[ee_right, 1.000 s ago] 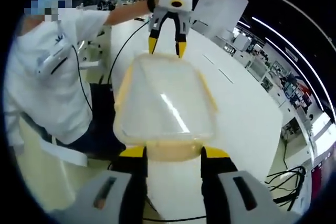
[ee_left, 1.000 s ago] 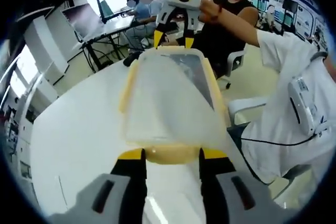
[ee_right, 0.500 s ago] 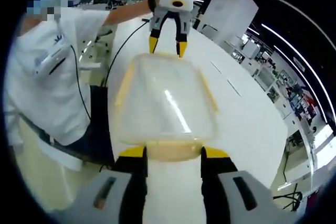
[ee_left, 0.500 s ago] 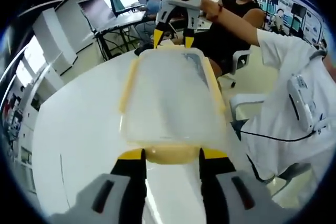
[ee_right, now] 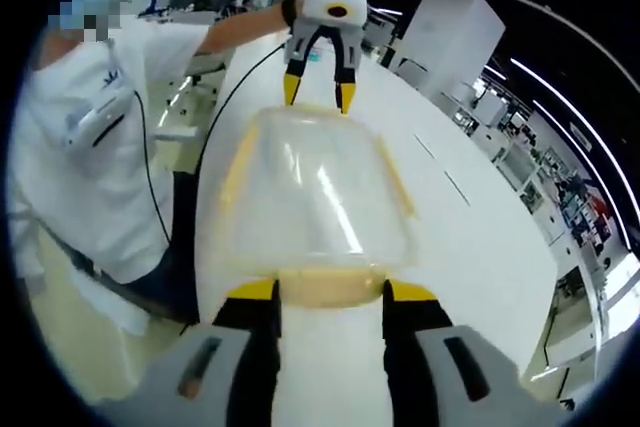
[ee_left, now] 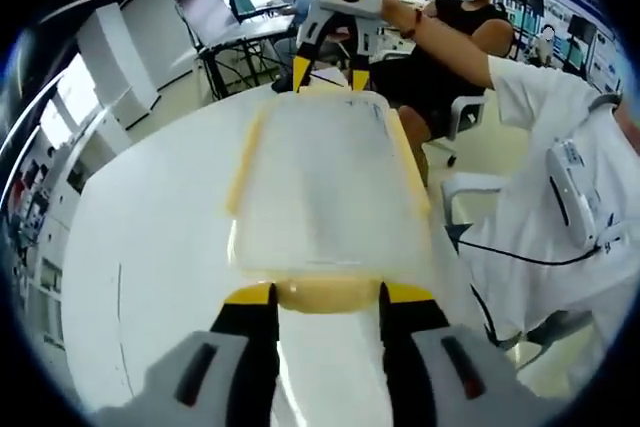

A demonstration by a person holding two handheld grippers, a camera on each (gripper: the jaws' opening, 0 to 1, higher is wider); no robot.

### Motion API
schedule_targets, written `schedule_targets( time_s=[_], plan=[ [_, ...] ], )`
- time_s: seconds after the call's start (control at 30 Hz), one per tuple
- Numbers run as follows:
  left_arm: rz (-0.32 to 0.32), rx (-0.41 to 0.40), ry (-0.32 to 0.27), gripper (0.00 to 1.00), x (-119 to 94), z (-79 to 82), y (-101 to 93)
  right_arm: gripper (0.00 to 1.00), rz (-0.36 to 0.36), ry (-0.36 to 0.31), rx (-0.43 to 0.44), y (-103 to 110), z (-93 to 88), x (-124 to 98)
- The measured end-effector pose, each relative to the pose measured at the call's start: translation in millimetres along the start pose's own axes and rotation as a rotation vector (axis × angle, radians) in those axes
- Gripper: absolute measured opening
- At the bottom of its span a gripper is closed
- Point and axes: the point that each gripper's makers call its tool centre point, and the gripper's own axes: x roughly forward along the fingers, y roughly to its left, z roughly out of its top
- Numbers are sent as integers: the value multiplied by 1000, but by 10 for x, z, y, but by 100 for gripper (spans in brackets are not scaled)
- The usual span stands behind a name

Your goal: Snap each plastic latch of the storage box into its locked position after aligning the lid with the box until every specified latch is closed and the lid sits flush.

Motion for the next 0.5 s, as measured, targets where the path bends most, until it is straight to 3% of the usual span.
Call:
schedule_targets(
  time_s=[0.5],
  plan=[
    [35,-60,8,36,-207,-326,-30,37,49,-30,-47,-74,268,322]
  ],
)
